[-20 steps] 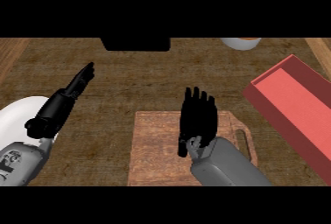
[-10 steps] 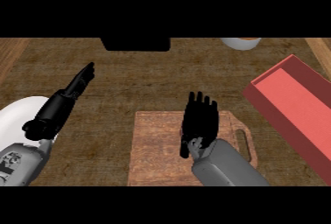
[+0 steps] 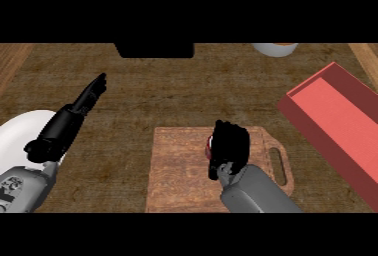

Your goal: Pick the can from the cutting board and place it in the cardboard box

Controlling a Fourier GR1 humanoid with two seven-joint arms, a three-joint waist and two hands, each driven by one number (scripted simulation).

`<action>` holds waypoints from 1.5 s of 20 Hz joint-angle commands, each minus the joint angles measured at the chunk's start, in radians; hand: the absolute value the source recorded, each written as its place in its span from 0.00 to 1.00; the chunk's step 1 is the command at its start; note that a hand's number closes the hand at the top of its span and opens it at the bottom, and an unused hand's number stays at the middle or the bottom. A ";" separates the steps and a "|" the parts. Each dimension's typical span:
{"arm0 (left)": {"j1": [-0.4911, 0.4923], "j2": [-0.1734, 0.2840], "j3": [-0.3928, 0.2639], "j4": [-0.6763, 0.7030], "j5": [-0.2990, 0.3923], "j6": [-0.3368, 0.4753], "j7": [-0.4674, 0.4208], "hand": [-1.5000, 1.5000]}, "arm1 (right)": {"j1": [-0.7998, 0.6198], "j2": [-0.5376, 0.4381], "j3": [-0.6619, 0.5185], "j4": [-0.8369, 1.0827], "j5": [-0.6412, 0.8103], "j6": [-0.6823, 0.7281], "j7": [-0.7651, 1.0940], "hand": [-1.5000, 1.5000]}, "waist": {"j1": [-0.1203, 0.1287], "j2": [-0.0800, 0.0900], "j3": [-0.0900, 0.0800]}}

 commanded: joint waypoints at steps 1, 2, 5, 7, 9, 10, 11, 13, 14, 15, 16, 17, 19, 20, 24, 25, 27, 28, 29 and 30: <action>0.018 -0.034 0.013 -0.003 -0.057 -0.001 -0.019 0.50 | -0.075 0.019 0.025 0.055 -0.017 0.019 0.111 1.00 | 0.003 0.001 0.000; 0.000 -0.068 -0.001 -0.025 -0.050 0.023 0.037 0.50 | -0.045 0.019 0.039 0.137 0.062 -0.089 0.019 1.00 | 0.004 0.002 0.001; 0.018 -0.026 0.052 0.035 -0.036 -0.052 -0.033 0.50 | -0.031 0.004 0.027 0.054 0.137 -0.024 0.012 1.00 | -0.005 0.001 0.000; -0.019 -0.069 0.042 0.004 -0.058 -0.025 0.030 0.50 | -0.054 0.019 0.054 0.059 0.146 -0.021 0.033 1.00 | -0.003 0.001 0.000; -0.011 -0.057 0.057 -0.059 -0.068 -0.017 0.079 0.50 | -0.080 0.019 -0.008 0.148 0.194 -0.050 -0.063 1.00 | 0.001 0.001 0.001; 0.052 -0.050 0.071 -0.009 -0.065 -0.060 -0.011 0.50 | -0.049 0.012 0.018 0.076 0.219 -0.008 -0.049 1.00 | -0.002 0.000 0.000; 0.043 -0.054 0.074 -0.061 -0.067 -0.049 0.052 0.50 | -0.033 -0.001 0.026 0.029 0.236 0.016 -0.052 1.00 | -0.003 -0.001 0.000; 0.011 -0.070 0.077 0.021 -0.079 -0.069 -0.002 0.50 | -0.075 -0.056 -0.026 0.121 0.177 -0.101 -0.332 1.00 | -0.002 0.004 0.001; 0.023 -0.065 0.076 -0.020 -0.068 -0.070 0.016 0.50 | -0.024 -0.023 0.037 0.071 0.165 -0.094 -0.353 1.00 | -0.001 0.002 0.001; 0.043 -0.036 0.095 -0.038 -0.034 -0.095 0.016 0.50 | -0.056 -0.054 0.020 0.052 0.115 -0.083 -0.451 1.00 | 0.008 0.002 0.001; 0.041 -0.069 0.065 -0.038 -0.076 -0.053 0.005 0.50 | -0.039 -0.106 -0.007 0.039 0.071 -0.127 -0.567 1.00 | 0.005 0.005 0.002; 0.006 -0.052 0.080 -0.026 -0.062 -0.070 0.036 0.50 | -0.034 -0.101 0.018 0.051 0.060 -0.163 -0.646 1.00 | 0.007 0.009 0.003; 0.037 -0.058 0.088 -0.021 -0.072 -0.064 -0.001 0.50 | -0.075 -0.156 -0.033 0.013 0.036 -0.163 -0.734 1.00 | 0.002 0.004 0.001; 0.003 -0.071 0.086 -0.010 -0.071 -0.065 0.041 0.50 | -0.081 -0.185 -0.042 -0.037 0.040 -0.140 -0.744 1.00 | -0.009 0.001 0.001; -0.016 -0.089 0.089 0.018 -0.107 -0.062 0.028 0.50 | -0.061 -0.232 -0.023 -0.152 0.116 -0.173 -0.766 1.00 | -0.016 -0.001 0.000; -0.002 -0.095 0.092 0.002 -0.089 -0.068 0.047 0.50 | -0.142 -0.199 -0.033 -0.157 0.133 -0.118 -0.712 1.00 | -0.008 -0.002 0.000; 0.037 -0.103 0.081 -0.041 -0.112 -0.055 0.054 0.50 | -0.105 -0.260 -0.071 -0.270 0.132 -0.085 -0.709 1.00 | -0.011 -0.003 0.000; 0.023 -0.076 0.126 0.047 -0.099 -0.110 -0.042 0.50 | -0.055 -0.211 -0.035 -0.291 0.173 -0.144 -0.684 1.00 | -0.013 -0.001 0.000; 0.072 -0.083 0.108 -0.049 -0.112 -0.093 0.006 0.50 | -0.099 -0.215 -0.102 -0.282 0.150 -0.099 -0.680 1.00 | -0.004 -0.002 0.000; 0.058 -0.100 0.091 -0.052 -0.123 -0.063 0.038 0.50 | -0.092 -0.234 -0.140 -0.366 0.132 -0.083 -0.629 1.00 | -0.013 -0.005 0.000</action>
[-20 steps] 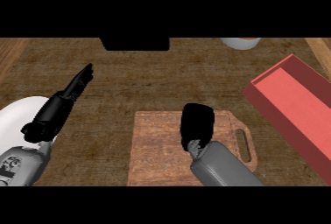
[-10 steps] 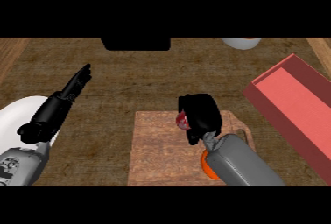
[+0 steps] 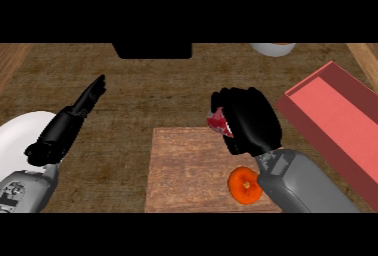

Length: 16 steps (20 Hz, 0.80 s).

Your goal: Pick the can from the cutting board and place it in the cardboard box

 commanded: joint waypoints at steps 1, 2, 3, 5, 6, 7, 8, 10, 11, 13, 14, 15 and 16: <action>0.062 0.007 0.005 -0.014 0.000 -0.030 -0.043 0.50 | -0.006 0.019 -0.073 -0.093 0.049 -0.034 0.098 1.00 | 0.002 -0.001 0.000; -0.010 0.012 0.038 0.006 0.022 -0.022 0.033 0.50 | 0.002 -0.010 -0.114 -0.169 0.039 -0.018 0.126 1.00 | -0.015 -0.004 0.000; 0.023 -0.003 0.012 -0.010 -0.009 -0.009 -0.009 0.50 | -0.005 0.020 -0.134 -0.187 0.044 -0.016 0.176 1.00 | -0.010 -0.004 0.000; 0.050 0.004 0.010 -0.021 -0.008 -0.016 -0.007 0.50 | -0.033 -0.013 -0.276 -0.168 0.003 -0.030 0.192 1.00 | -0.004 -0.002 0.000; -0.026 -0.020 0.024 0.004 0.008 -0.010 0.032 0.50 | -0.037 0.026 -0.279 -0.157 0.015 -0.054 0.227 1.00 | -0.010 0.001 0.000; -0.012 -0.020 0.021 0.022 -0.024 0.006 -0.009 0.50 | -0.021 -0.045 -0.353 -0.191 -0.019 -0.045 0.189 1.00 | -0.017 0.001 0.000; 0.020 -0.018 0.027 0.003 -0.010 -0.009 -0.017 0.50 | -0.021 -0.027 -0.353 -0.153 0.019 -0.062 0.222 1.00 | -0.002 0.002 0.000; -0.017 -0.041 0.013 0.021 -0.028 -0.002 0.001 0.50 | 0.025 -0.083 -0.435 -0.197 -0.026 -0.059 0.192 1.00 | -0.012 0.002 0.001; -0.011 0.005 0.054 0.058 -0.021 -0.043 -0.060 0.50 | -0.062 -0.066 -0.472 -0.104 -0.024 -0.073 0.194 1.00 | 0.003 0.005 0.000; 0.031 -0.039 0.009 -0.076 -0.038 0.008 0.040 0.50 | -0.079 -0.122 -0.560 -0.143 -0.081 -0.004 0.209 1.00 | 0.006 0.000 0.001; -0.020 -0.016 0.058 0.062 -0.020 -0.052 -0.054 0.50 | -0.025 -0.115 -0.563 -0.103 -0.061 -0.089 0.154 1.00 | -0.001 0.005 0.000; -0.044 -0.043 0.046 0.017 -0.020 -0.038 0.031 0.50 | -0.022 -0.132 -0.586 -0.128 -0.084 -0.052 0.157 1.00 | -0.001 0.003 0.000; 0.011 -0.043 0.029 -0.018 -0.033 -0.026 0.021 0.50 | -0.049 -0.181 -0.664 -0.037 -0.128 -0.062 0.099 1.00 | 0.007 0.004 0.001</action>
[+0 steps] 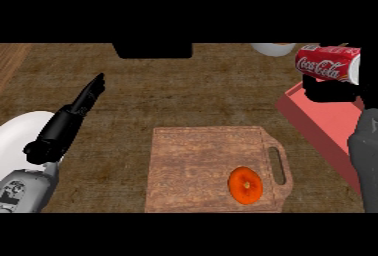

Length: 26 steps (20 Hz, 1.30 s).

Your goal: Pick the can from the cutting board and place it in the cardboard box

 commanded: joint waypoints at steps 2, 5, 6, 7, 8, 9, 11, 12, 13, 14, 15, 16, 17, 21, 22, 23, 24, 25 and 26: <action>0.000 0.000 0.023 -0.038 0.003 -0.020 0.045 0.50 | 0.045 -0.122 -0.166 0.117 -0.058 -0.024 -0.134 1.00 | 0.005 0.001 0.001; -0.016 -0.044 0.006 0.033 -0.039 -0.005 -0.014 0.50 | 0.001 -0.192 -0.179 0.180 -0.091 0.102 -0.152 1.00 | 0.002 0.002 0.000; -0.009 -0.001 0.040 0.008 0.011 -0.061 0.004 0.50 | 0.015 -0.209 -0.191 0.246 -0.097 0.089 -0.201 1.00 | 0.008 0.003 0.000; -0.038 -0.002 0.037 0.010 -0.012 -0.043 0.019 0.50 | 0.013 -0.210 -0.178 0.290 -0.093 0.115 -0.197 1.00 | 0.009 0.004 0.000; 0.009 0.014 0.052 0.022 0.017 -0.074 -0.025 0.50 | 0.038 -0.226 -0.189 0.311 -0.119 0.167 -0.196 1.00 | 0.010 0.004 0.000; -0.020 -0.023 0.026 0.014 -0.013 -0.032 0.002 0.50 | -0.006 -0.236 -0.199 0.372 -0.147 0.227 -0.179 1.00 | 0.012 0.006 0.000; -0.016 0.002 0.049 0.025 0.000 -0.062 -0.007 0.50 | 0.053 -0.273 -0.226 0.403 -0.188 0.276 -0.242 1.00 | 0.005 0.004 0.000; 0.039 -0.021 0.009 -0.071 -0.025 -0.029 0.038 0.50 | 0.049 -0.299 -0.252 0.435 -0.202 0.293 -0.259 1.00 | 0.015 0.000 0.001; -0.047 -0.045 0.025 0.086 -0.051 -0.021 -0.035 0.50 | 0.062 -0.327 -0.254 0.469 -0.210 0.300 -0.329 1.00 | -0.005 0.007 0.000; -0.010 -0.023 0.033 0.047 -0.037 -0.050 -0.034 0.50 | 0.025 -0.314 -0.240 0.549 -0.191 0.279 -0.338 1.00 | 0.014 0.006 0.000; -0.015 -0.033 0.037 -0.003 -0.027 -0.043 0.028 0.50 | 0.049 -0.328 -0.251 0.495 -0.221 0.340 -0.331 1.00 | 0.007 0.001 0.000; 0.000 -0.010 0.043 0.015 -0.024 -0.065 0.012 0.50 | 0.020 -0.369 -0.252 0.606 -0.209 0.340 -0.392 1.00 | 0.018 0.005 0.000; 0.000 -0.025 0.035 -0.009 -0.021 -0.061 0.010 0.50 | 0.025 -0.405 -0.247 0.629 -0.210 0.383 -0.421 1.00 | 0.017 0.005 0.000; -0.001 -0.060 0.029 0.015 -0.073 -0.025 -0.013 0.50 | 0.069 -0.431 -0.263 0.681 -0.235 0.449 -0.472 0.00 | 0.005 0.002 0.000; -0.027 -0.068 0.041 0.027 -0.057 -0.037 0.011 0.50 | 0.084 -0.369 -0.226 0.675 -0.226 0.412 -0.495 0.00 | 0.006 0.002 0.000; 0.062 -0.054 0.031 -0.052 -0.053 -0.040 -0.003 0.50 | 0.078 -0.441 -0.252 0.711 -0.256 0.482 -0.558 0.00 | 0.015 0.001 0.000; -0.016 -0.108 0.005 0.038 -0.095 -0.010 -0.015 0.50 | 0.040 -0.413 -0.222 0.731 -0.243 0.473 -0.569 0.00 | 0.009 0.004 0.000; 0.016 -0.085 0.015 0.002 -0.092 -0.024 0.003 0.50 | 0.081 -0.383 -0.225 0.737 -0.237 0.391 -0.638 0.00 | 0.012 0.003 0.001; 0.042 -0.059 0.022 -0.057 -0.074 -0.048 0.022 0.50 | 0.061 -0.416 -0.253 0.749 -0.268 0.420 -0.682 0.00 | 0.016 0.002 0.001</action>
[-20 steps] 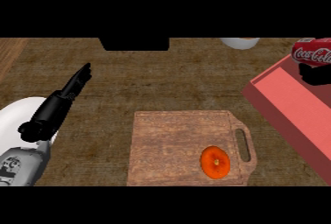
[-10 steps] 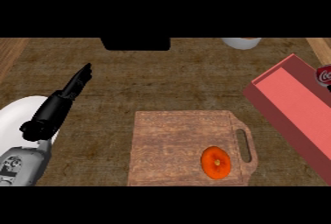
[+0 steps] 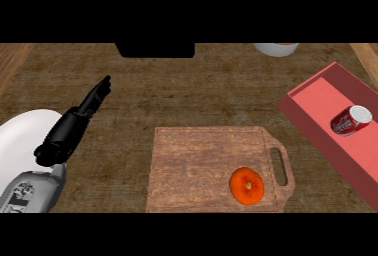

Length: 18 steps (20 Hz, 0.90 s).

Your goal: Pick the can from the cutting board and place it in the cardboard box

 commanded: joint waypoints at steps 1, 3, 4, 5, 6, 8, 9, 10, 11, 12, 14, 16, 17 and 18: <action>0.081 0.028 0.026 -0.018 0.007 -0.035 -0.063 0.50 | 0.002 -0.026 -0.037 0.018 -0.064 0.027 -0.145 0.00 | 0.001 -0.002 0.000; 0.029 0.022 0.027 -0.034 0.016 -0.028 -0.001 0.50 | -0.007 0.013 -0.131 0.026 -0.132 -0.072 -0.194 0.00 | -0.006 -0.004 0.001; 0.006 0.029 0.043 0.010 0.024 -0.040 -0.019 0.50 | -0.046 0.060 -0.155 0.022 -0.157 -0.120 -0.191 0.00 | -0.006 -0.001 0.001; -0.013 0.027 0.045 -0.006 0.019 -0.024 0.019 0.50 | -0.070 0.073 -0.216 0.009 -0.227 -0.102 -0.184 0.00 | -0.018 -0.007 0.002; 0.034 0.017 0.041 -0.014 0.024 -0.018 0.004 0.50 | -0.089 0.127 -0.286 0.013 -0.299 -0.129 -0.164 0.00 | -0.015 -0.015 0.002; 0.003 0.010 0.034 0.006 0.016 -0.020 -0.005 0.50 | -0.133 0.162 -0.399 0.070 -0.402 -0.155 -0.140 0.00 | -0.025 -0.007 0.003; 0.020 0.001 0.024 -0.002 0.011 -0.014 0.000 0.50 | -0.118 0.188 -0.449 0.081 -0.442 -0.182 -0.124 0.00 | -0.031 -0.011 0.003; -0.001 0.007 0.032 -0.001 0.009 -0.010 0.013 0.50 | -0.137 0.183 -0.490 0.108 -0.479 -0.183 -0.105 0.00 | -0.026 -0.007 0.002; 0.011 0.003 0.024 -0.015 0.007 -0.015 0.006 0.50 | -0.143 0.188 -0.517 0.133 -0.501 -0.194 -0.077 0.00 | -0.015 -0.006 0.001; -0.013 0.010 0.026 0.016 0.007 -0.032 0.002 0.50 | -0.194 0.172 -0.532 0.156 -0.515 -0.208 -0.044 0.00 | -0.010 0.000 0.000; 0.025 0.008 0.032 -0.015 0.014 -0.033 0.001 0.50 | -0.107 0.125 -0.589 0.166 -0.549 -0.197 -0.088 0.00 | -0.013 -0.003 0.000; -0.002 0.027 0.061 0.024 0.010 -0.050 -0.029 0.50 | -0.131 0.072 -0.609 0.235 -0.566 -0.201 -0.096 0.00 | -0.004 0.002 0.000; 0.035 0.007 0.043 -0.034 0.003 -0.030 -0.005 0.50 | -0.093 0.076 -0.626 0.238 -0.572 -0.223 -0.136 0.00 | -0.001 0.000 0.000; -0.010 0.008 0.054 0.005 0.014 -0.050 0.007 0.50 | -0.116 0.023 -0.632 0.301 -0.571 -0.223 -0.153 0.00 | 0.000 0.003 0.001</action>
